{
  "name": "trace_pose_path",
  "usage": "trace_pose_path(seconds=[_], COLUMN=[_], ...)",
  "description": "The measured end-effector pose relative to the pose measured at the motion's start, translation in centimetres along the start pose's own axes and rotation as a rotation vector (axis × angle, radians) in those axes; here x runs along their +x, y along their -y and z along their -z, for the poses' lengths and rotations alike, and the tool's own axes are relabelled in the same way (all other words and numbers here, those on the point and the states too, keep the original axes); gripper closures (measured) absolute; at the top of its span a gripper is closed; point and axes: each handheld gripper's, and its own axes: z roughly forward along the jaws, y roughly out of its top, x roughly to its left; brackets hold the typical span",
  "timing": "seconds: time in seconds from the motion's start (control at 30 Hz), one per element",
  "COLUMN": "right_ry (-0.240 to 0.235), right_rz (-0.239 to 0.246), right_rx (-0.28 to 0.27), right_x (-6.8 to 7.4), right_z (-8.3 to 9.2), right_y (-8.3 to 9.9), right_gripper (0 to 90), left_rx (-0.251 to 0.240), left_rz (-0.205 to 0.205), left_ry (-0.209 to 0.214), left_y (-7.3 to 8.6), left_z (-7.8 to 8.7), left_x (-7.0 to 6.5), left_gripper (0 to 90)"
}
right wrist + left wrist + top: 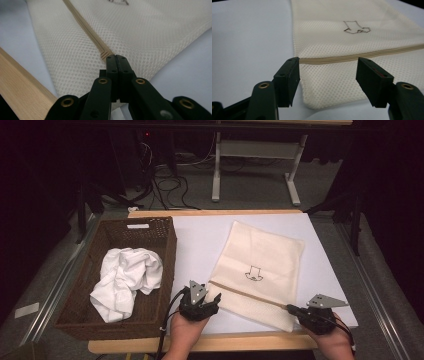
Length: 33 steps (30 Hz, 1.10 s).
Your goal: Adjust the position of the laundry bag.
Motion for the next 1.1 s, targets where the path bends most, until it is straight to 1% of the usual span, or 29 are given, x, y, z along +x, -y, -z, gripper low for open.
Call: trace_pose_path(seconds=[0.03,0.07,0.1,0.13,0.17,0.2,0.23,0.27,0.3,0.37,0.4,0.43,0.47,0.5,0.53,0.57,0.6,0.63,0.8,0.83,0.87,0.97,1.07,1.1], right_ry=[-0.002,0.007,0.018,0.036,0.057,0.071,0.075,0.075,0.052,0.046,0.046,0.05,0.055,0.043,0.043,0.072,0.076,0.077,0.065,0.057,0.049,0.031,0.034,0.034], right_rz=[-0.005,-0.015,-0.036,-0.054,-0.063,-0.09,-0.112,-0.112,-0.175,-0.187,-0.187,-0.18,-0.162,-0.158,-0.158,-0.104,-0.094,-0.098,-0.09,-0.09,-0.096,-0.093,-0.082,-0.079], right_rx=[-0.003,-0.032,-0.068,-0.092,-0.105,-0.096,-0.078,-0.078,-0.023,0.004,0.004,0.018,0.024,0.025,0.025,0.033,0.035,0.032,0.034,0.033,0.034,0.029,0.025,0.006], right_x=[-0.1,-0.2,-0.3,-0.3,-0.5,-0.7,-1.1,-1.1,-1.7,-1.8,-1.8,-1.6,-1.5,-1.3,-1.3,-0.8,-0.7,-0.6,-0.7,-0.8,-0.9,-1.1,-1.0,-0.8], right_z=[0.0,0.6,1.4,2.0,2.4,2.5,2.3,2.3,1.4,0.7,0.7,0.3,0.3,0.2,0.2,0.1,0.0,0.0,-0.1,-0.2,-0.2,-0.2,-0.1,0.2], right_y=[0.0,-0.2,-0.3,-0.3,-0.1,0.2,0.4,0.4,0.8,1.1,1.1,1.2,1.2,1.2,1.2,1.2,1.2,1.2,1.1,1.1,1.0,0.9,0.8,0.5], right_gripper=[85.9,83.9,80.0,75.8,70.8,64.3,57.4,57.4,51.7,49.1,49.1,49.5,53.7,56.7,56.7,61.5,63.8,66.2,76.4,77.8,78.9,82.7,83.3,83.4], left_rx=[0.003,0.003,0.004,0.006,0.005,0.003,0.005,0.005,0.01,0.014,0.014,0.014,0.013,0.012,0.012,0.011,0.011,0.015,0.014,0.01,0.01,0.011,0.009,0.003], left_rz=[-0.011,-0.011,-0.016,-0.018,-0.026,-0.033,-0.041,-0.041,-0.053,-0.054,-0.054,-0.055,-0.054,-0.051,-0.051,-0.05,-0.048,-0.052,-0.051,-0.039,-0.038,-0.039,-0.028,-0.021], left_ry=[0.009,0.009,0.026,0.033,0.037,0.041,0.048,0.048,0.049,0.052,0.052,0.054,0.056,0.062,0.062,0.063,0.063,0.063,0.062,0.067,0.07,0.076,0.079,0.089], left_y=[0.0,0.0,0.1,0.1,0.1,0.1,0.0,0.0,0.0,0.1,0.1,0.1,0.1,0.1,0.1,0.1,0.1,0.1,0.1,0.1,0.1,0.1,0.3,0.4], left_z=[-0.1,-0.1,-0.2,-0.3,-0.3,-0.4,-0.5,-0.5,-0.6,-0.7,-0.7,-0.7,-0.7,-0.7,-0.7,-0.7,-0.7,-0.6,-0.7,-0.6,-0.7,-0.6,-0.6,-0.4], left_x=[-0.4,-0.4,-0.8,-1.0,-1.2,-1.4,-1.5,-1.5,-1.7,-1.8,-1.8,-1.9,-1.9,-1.9,-1.9,-1.9,-2.0,-2.0,-2.1,-2.1,-2.1,-2.1,-2.1,-2.0], left_gripper=[36.0,35.7,35.5,35.1,35.0,34.9,34.7,34.3,34.1,33.8,33.6,33.7,33.7,33.7,33.8,33.7,33.7,33.8,33.2,33.3,33.3,33.3,33.3,33.4])
